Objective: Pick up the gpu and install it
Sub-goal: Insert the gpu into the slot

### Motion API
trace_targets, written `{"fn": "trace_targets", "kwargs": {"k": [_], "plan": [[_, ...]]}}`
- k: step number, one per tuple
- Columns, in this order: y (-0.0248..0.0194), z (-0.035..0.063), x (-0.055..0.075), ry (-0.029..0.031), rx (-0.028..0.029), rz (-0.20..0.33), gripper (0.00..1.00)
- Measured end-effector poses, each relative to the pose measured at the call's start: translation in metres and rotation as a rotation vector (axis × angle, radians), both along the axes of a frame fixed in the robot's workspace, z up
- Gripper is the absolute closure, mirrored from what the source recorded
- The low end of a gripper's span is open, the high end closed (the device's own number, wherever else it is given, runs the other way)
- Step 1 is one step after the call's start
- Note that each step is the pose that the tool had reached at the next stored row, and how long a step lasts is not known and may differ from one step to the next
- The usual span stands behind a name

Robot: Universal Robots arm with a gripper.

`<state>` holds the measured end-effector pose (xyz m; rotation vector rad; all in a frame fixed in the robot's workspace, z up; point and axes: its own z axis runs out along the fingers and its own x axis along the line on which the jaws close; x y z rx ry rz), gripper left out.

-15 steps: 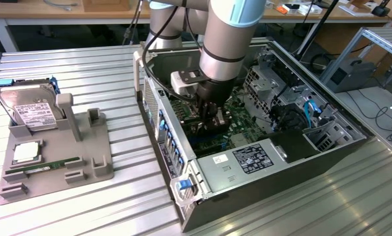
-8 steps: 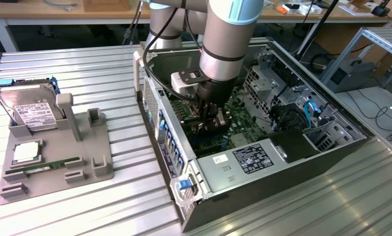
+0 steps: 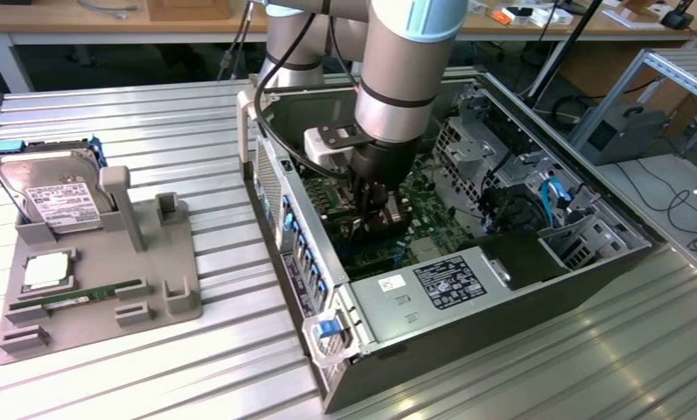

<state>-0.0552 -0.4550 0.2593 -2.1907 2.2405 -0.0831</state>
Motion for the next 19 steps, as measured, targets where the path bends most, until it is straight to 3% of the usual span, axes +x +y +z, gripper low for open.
{"fn": "trace_targets", "kwargs": {"k": [15,19], "plan": [[0.0005,-0.0038,0.0000,0.0001,0.0000,0.000,0.73],[0.0011,-0.0002,0.0000,-0.0009,0.0003,0.000,0.73]]}}
